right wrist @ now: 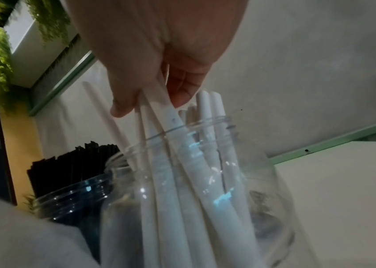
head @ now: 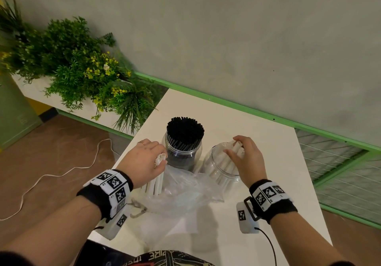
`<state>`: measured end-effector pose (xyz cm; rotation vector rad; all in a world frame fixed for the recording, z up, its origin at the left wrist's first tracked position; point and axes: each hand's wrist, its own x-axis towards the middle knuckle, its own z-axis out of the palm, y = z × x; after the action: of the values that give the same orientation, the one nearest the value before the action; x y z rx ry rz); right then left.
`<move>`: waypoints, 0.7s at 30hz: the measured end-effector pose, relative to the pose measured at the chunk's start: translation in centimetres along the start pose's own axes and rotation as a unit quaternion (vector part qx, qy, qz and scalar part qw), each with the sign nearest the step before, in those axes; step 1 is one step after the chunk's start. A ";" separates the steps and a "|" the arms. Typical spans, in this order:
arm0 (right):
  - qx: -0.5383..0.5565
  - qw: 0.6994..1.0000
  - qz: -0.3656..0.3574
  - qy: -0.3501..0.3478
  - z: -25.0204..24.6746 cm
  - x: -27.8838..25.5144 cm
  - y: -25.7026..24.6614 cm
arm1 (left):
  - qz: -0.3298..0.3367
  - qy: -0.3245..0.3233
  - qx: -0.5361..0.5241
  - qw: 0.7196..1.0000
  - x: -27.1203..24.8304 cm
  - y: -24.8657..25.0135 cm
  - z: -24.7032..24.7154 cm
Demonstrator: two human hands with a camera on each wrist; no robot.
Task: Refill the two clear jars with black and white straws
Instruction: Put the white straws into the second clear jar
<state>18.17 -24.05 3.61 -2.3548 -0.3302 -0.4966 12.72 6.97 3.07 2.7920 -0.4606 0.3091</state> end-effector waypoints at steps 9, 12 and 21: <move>0.008 0.998 -0.002 0.058 -1.2 -1.7 2.3 | 0.001 -0.003 -0.004 1.000 0.2 -0.2 0.2; 0.013 0.996 0.045 0.077 -0.9 -3.3 2.7 | 0.004 -0.001 -0.006 1.000 0.2 -0.2 0.2; 0.023 0.991 0.049 0.124 -0.4 -3.9 3.0 | 0.010 -0.004 -0.006 1.000 0.1 0.0 -0.1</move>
<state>15.65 -26.86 0.38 -2.2206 -0.1091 -0.7164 12.76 7.01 3.20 2.7804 -0.4899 0.2997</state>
